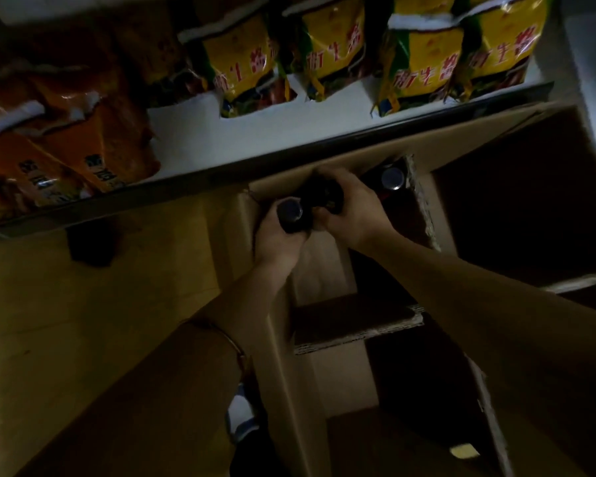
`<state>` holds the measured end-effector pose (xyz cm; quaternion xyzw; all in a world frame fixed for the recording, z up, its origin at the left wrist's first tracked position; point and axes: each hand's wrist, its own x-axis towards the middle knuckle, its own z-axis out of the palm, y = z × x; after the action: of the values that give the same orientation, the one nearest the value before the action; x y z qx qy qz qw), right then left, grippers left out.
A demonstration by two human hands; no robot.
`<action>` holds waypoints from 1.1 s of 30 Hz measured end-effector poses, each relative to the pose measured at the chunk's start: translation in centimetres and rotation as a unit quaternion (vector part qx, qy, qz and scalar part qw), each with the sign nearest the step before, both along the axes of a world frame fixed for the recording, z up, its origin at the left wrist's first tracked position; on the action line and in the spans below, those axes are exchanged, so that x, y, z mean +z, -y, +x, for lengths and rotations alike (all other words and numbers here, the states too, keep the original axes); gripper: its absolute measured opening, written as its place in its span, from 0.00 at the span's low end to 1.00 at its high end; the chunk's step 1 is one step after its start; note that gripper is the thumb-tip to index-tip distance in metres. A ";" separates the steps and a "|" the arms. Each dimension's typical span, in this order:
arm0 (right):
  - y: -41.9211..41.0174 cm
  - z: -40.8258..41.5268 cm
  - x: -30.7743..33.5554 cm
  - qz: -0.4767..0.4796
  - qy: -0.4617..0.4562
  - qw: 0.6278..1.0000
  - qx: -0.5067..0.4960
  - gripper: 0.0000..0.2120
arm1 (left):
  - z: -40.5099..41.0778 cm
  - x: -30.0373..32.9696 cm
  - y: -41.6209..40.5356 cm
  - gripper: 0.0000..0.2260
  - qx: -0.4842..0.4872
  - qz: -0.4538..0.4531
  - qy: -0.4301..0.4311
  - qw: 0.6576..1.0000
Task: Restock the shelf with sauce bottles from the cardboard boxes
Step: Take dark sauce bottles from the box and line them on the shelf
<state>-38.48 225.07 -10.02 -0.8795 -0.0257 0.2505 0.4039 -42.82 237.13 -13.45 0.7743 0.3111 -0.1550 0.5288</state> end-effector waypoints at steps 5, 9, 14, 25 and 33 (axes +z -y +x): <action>0.6 0.3 -3.6 0.017 -0.010 0.994 -0.108 0.21 | -0.1 -2.4 0.7 0.18 0.012 -0.028 0.028 0.999; -0.4 0.9 -5.4 0.037 0.015 0.988 -0.148 0.15 | -0.1 -3.9 1.2 0.22 -0.017 0.033 0.041 0.998; -0.7 1.0 -6.1 0.025 0.029 0.981 -0.192 0.20 | 0.1 -3.9 1.0 0.16 -0.005 0.051 0.062 0.997; 2.7 -1.7 -0.3 -0.023 0.030 0.995 -0.092 0.14 | -3.4 1.6 0.8 0.10 -0.041 -0.078 -0.056 0.995; 5.8 -2.2 11.6 0.034 0.085 0.995 -0.024 0.06 | -3.9 10.8 2.1 0.08 -0.006 -0.086 -0.038 0.996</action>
<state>-40.69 219.22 1.61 -0.8836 -0.0478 0.1640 0.4359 -46.71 235.03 -2.61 0.7215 0.3120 -0.2140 0.5799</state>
